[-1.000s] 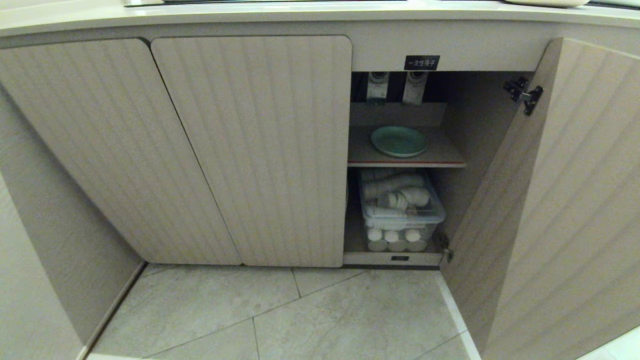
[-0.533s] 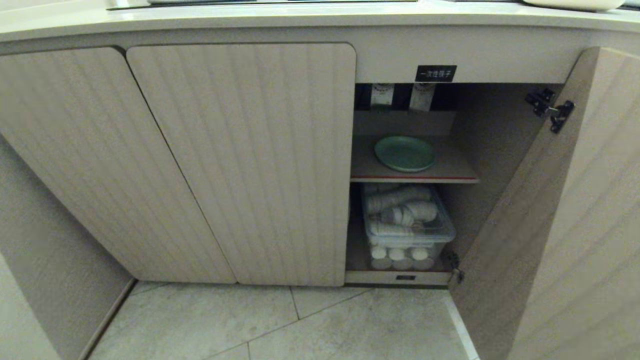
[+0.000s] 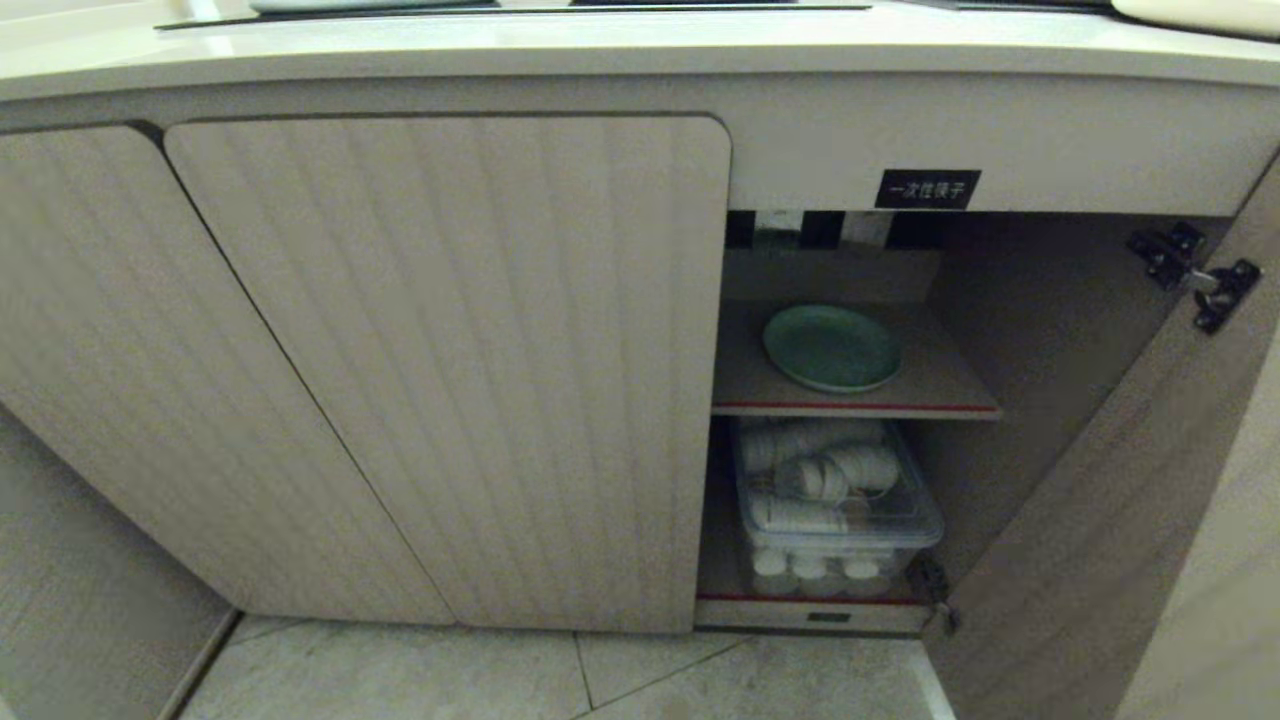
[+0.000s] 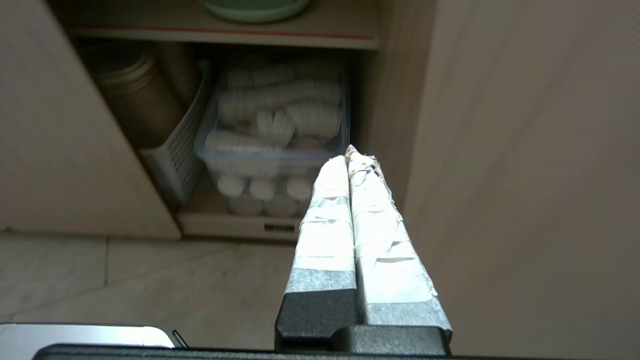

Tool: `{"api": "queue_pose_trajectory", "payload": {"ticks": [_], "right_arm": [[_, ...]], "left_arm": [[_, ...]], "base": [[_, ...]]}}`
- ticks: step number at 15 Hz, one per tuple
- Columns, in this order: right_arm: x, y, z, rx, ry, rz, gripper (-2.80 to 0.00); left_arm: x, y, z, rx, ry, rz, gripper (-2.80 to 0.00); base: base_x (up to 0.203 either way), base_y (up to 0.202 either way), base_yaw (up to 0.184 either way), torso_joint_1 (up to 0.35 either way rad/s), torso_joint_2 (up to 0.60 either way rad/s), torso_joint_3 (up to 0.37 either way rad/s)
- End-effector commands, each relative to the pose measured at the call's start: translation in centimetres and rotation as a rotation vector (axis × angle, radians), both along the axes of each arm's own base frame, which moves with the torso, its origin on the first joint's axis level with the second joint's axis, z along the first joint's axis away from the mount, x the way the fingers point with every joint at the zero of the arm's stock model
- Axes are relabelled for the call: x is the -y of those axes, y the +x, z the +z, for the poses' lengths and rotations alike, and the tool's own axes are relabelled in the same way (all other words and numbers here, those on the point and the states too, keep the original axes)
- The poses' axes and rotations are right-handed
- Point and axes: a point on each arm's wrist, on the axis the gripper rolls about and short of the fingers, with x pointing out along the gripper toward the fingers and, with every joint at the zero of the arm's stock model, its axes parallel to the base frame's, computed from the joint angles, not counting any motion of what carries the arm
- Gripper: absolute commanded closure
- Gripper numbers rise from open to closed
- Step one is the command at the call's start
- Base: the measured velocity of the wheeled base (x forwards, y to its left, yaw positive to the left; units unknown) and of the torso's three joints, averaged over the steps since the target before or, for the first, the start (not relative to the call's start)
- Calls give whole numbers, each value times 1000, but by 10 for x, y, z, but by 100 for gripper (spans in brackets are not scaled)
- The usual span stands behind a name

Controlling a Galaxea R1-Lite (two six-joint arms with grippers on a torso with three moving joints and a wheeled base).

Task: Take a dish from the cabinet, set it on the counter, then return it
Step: Take the plate from the cabinet

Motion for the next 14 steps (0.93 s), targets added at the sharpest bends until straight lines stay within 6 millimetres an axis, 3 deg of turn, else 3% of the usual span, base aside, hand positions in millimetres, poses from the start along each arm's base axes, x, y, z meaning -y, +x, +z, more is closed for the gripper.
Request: {"api": "queue_pose_trajectory", "payload": {"ticks": [1,8,14], "right_arm": [[0,0,0,-1,-1,0,0],[0,0,0,0,-1,0,0],[0,0,0,-1,-1,0,0]], "left_arm": [[0,0,0,0,0,1,0],[0,0,0,-1,1,1,0],[0,0,0,0,0,0,0]], "base": [[199,0,1,2,-1,2],[192,0,0,5,2,2],[18,0,0,1,0,0]]}}
